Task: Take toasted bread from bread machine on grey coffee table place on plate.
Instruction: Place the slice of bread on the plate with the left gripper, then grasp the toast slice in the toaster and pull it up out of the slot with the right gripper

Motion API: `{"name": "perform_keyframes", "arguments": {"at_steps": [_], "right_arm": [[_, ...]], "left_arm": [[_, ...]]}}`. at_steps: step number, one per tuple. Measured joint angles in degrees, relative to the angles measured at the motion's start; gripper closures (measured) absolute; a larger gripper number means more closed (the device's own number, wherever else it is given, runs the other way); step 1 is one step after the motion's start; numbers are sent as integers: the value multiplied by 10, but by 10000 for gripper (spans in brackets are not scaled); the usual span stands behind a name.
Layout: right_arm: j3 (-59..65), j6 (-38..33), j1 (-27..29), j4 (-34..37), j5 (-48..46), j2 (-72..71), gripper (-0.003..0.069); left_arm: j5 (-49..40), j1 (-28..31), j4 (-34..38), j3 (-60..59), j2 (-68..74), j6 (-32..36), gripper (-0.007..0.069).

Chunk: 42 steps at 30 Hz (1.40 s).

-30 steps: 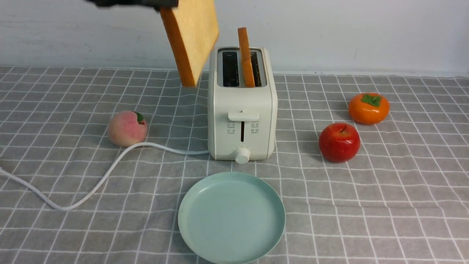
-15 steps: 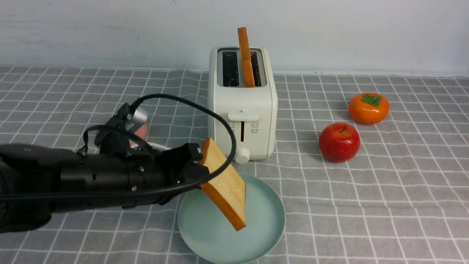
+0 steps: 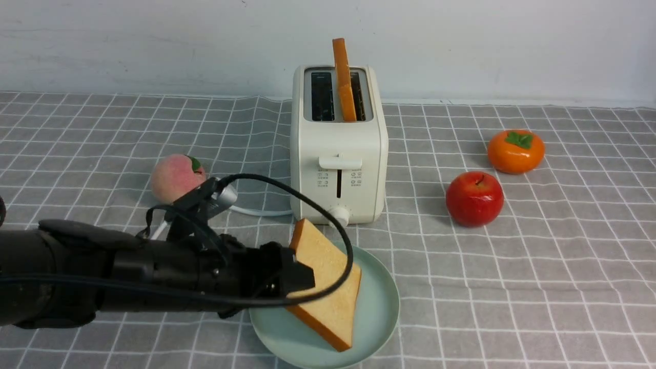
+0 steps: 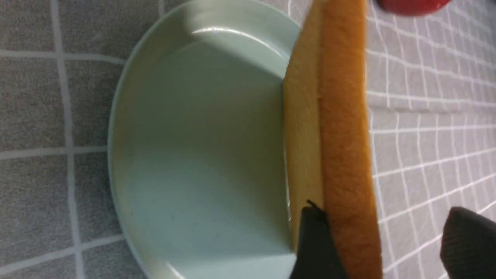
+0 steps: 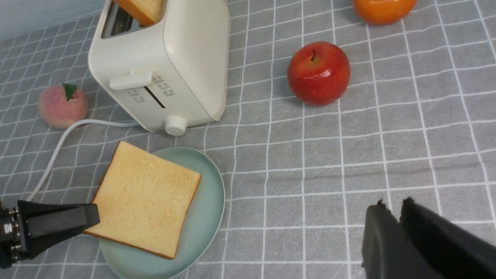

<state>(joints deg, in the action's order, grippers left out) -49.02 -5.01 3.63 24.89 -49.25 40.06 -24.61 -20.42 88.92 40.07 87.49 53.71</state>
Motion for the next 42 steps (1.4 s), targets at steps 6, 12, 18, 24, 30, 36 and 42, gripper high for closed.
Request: {"name": "perform_keyframes", "arguments": {"at_steps": [6,12,18,24,30,36,42], "right_arm": [[0,0,0,12,3,0,577],[-35,-23,0,-5,0,25,573],[-169,-35,-14,21,-57,140,573],[-265,-22,-154,-2,-59,288,568],[-391,65,-286,-134,-29,442,529],[-586,118,-348,-269,5,625,326],[-716,119,-353,-305,31,763,112]], "left_arm": [[26,0,-227,0,-70,-143,174],[26,0,-471,0,-151,-352,305],[-60,0,-726,4,-229,-577,608],[-174,0,-900,12,-337,-767,638],[-237,0,-919,1,-469,-785,638],[-271,0,-920,-14,-611,-832,638],[-305,0,-921,-34,-666,-860,638]]}}
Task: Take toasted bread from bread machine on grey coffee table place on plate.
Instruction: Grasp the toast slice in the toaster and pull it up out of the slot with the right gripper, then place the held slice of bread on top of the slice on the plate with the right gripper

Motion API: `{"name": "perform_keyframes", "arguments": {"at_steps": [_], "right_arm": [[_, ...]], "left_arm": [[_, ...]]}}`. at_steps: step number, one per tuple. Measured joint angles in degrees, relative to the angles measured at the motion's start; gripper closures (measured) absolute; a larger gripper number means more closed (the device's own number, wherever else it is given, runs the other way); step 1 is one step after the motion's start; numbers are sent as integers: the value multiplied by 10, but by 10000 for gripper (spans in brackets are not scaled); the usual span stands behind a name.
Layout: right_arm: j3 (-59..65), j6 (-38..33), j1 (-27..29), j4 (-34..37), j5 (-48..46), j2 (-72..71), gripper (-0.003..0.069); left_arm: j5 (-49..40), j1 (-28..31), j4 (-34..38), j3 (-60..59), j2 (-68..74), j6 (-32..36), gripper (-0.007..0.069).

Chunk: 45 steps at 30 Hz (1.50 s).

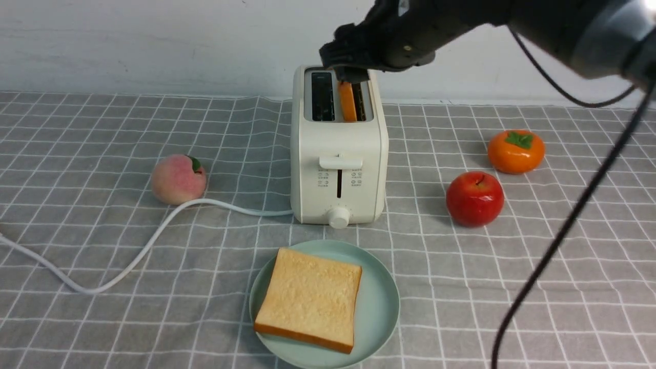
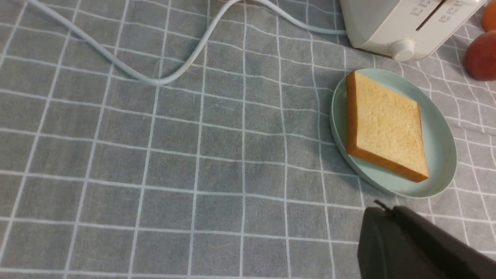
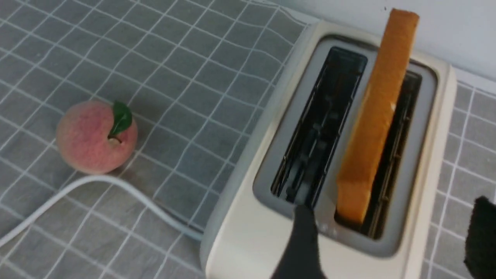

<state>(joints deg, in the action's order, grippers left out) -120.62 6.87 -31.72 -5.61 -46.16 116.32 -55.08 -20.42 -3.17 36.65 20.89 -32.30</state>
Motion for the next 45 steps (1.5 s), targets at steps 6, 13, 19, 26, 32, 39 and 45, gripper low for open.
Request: {"name": "perform_keyframes", "arguments": {"at_steps": [6,13,19,26,32,39,45], "right_arm": [[-63,5,0,-61,47,98,80],[-66,65,0,-139,53,113,562],[-66,72,0,-158,35,5,545],[-69,52,0,-124,-136,-197,545],[13,-50,0,-17,-258,-311,545],[287,-125,0,221,-257,-378,545],[471,-285,0,432,-95,-344,545]], "left_arm": [[-31,0,-1,-3,-7,-9,638],[-36,0,-5,-3,-8,-11,638],[-31,0,-16,-3,-8,-11,638],[0,0,-82,-3,-8,-11,638],[71,0,-103,-17,-8,-11,638],[148,0,-101,-79,-8,-11,638],[150,0,-64,-88,-8,-11,638]]}}
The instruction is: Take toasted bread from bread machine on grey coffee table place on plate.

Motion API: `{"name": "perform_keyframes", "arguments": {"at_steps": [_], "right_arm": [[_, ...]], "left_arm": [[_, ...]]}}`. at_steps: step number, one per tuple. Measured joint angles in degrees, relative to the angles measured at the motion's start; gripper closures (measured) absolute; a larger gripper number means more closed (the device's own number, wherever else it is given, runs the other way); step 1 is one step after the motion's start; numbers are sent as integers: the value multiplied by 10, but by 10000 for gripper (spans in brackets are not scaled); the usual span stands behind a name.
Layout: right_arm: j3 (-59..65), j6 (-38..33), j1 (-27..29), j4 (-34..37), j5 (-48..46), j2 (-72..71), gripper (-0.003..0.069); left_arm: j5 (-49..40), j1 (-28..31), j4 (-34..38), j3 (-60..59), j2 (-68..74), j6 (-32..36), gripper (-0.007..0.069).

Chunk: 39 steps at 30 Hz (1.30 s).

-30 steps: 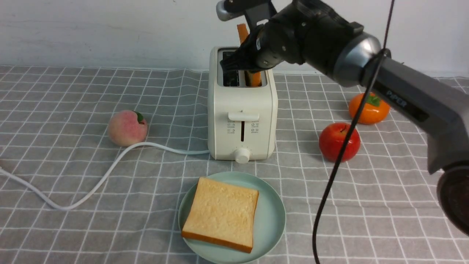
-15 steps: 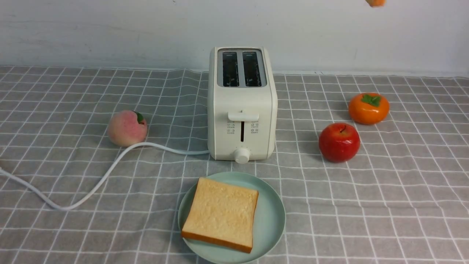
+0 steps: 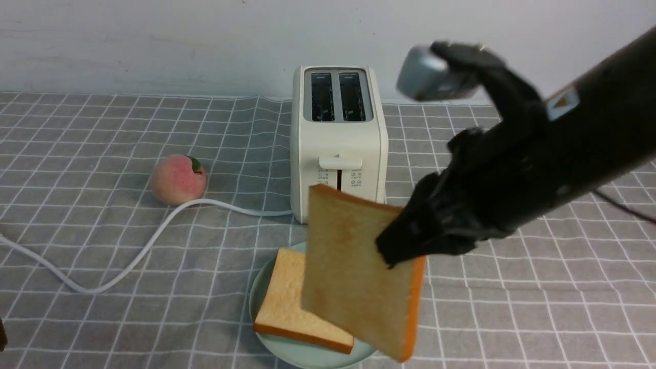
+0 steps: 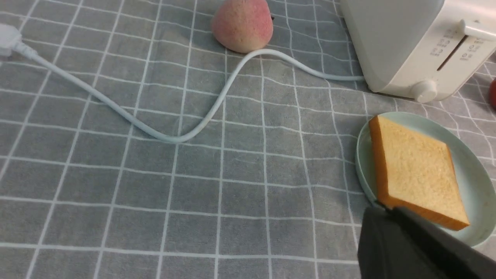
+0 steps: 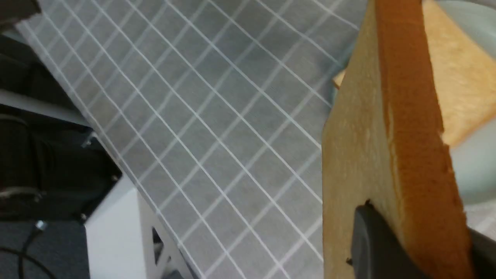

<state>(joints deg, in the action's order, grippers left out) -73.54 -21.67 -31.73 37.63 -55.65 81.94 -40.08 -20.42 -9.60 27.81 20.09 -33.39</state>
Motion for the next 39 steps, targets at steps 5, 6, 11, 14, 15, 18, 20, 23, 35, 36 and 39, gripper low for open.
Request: {"name": "perform_keyframes", "arguments": {"at_steps": [5,6,11,14,15,18,20,23,35,36,39], "right_arm": [[49,-85,1,138,132,85,545],[49,-88,1,142,132,88,545],[49,-121,24,233,167,168,545],[49,-109,44,249,172,200,536],[49,-105,50,251,172,209,519],[49,-104,59,251,173,222,440],[49,-104,62,248,171,225,350],[49,-104,64,221,165,226,219],[49,-13,159,-19,132,62,158],[49,4,170,-55,121,26,202],[49,38,183,-101,102,-31,311]], "left_arm": [[2,0,23,0,0,0,638],[2,0,24,0,0,0,638],[-1,0,26,0,0,0,638],[-6,0,26,0,0,0,638],[-8,0,26,0,0,0,638],[-10,0,26,0,0,0,638],[-10,0,26,0,0,0,638],[-10,0,26,0,0,0,638],[-14,0,28,0,0,0,638],[-14,0,28,0,0,0,638],[-14,0,28,0,0,0,638]]}}
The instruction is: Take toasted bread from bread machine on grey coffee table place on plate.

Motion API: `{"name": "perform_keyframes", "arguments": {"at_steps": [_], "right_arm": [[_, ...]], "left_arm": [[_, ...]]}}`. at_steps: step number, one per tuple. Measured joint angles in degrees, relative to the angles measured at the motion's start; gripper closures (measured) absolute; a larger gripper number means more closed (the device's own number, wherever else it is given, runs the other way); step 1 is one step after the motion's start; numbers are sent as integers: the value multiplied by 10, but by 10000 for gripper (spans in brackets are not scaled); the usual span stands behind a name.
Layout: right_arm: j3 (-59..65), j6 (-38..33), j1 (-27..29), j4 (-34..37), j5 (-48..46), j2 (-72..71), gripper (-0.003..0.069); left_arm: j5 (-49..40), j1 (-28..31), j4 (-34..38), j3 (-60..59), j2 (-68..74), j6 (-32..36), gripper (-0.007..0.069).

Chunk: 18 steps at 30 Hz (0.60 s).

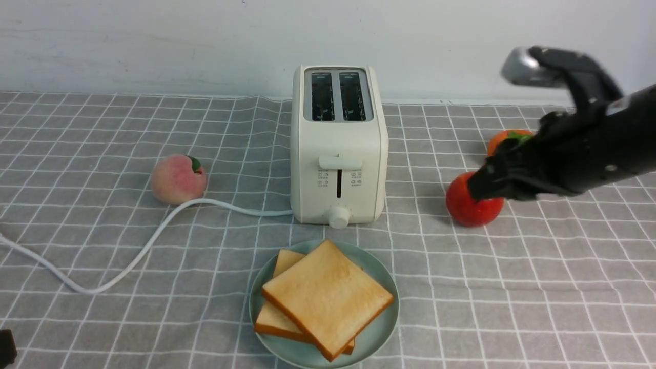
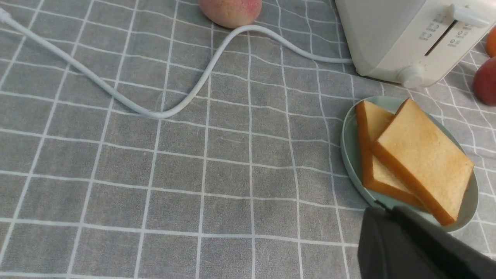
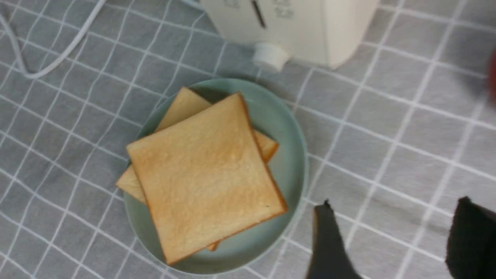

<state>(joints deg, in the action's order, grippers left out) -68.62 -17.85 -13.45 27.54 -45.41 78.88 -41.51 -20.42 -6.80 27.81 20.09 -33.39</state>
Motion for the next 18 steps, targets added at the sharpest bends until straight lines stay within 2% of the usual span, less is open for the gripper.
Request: {"name": "perform_keyframes", "arguments": {"at_steps": [1,2,3,4,6,10,11,12,13,18], "right_arm": [[0,26,7,-27,-13,-48,395],[1,33,7,-35,-15,-54,420],[4,58,9,-62,-25,-98,524],[14,70,10,-78,-26,-145,597],[39,84,11,-101,-15,-211,660],[117,120,11,-147,53,-335,671],[175,149,11,-178,102,-399,667],[175,149,11,-178,102,-408,667],[245,185,11,-218,166,-490,664],[399,257,11,-285,287,-668,661]], "left_arm": [[1,0,0,0,0,-1,638],[1,0,0,0,0,-1,638],[6,0,0,0,0,-2,638],[16,0,0,0,0,-2,638],[29,0,0,0,0,-2,638],[53,0,0,0,0,-2,638],[62,0,2,0,0,-2,638],[62,0,2,0,0,-2,638],[68,0,3,0,0,-2,638],[88,0,4,0,0,-2,636]]}}
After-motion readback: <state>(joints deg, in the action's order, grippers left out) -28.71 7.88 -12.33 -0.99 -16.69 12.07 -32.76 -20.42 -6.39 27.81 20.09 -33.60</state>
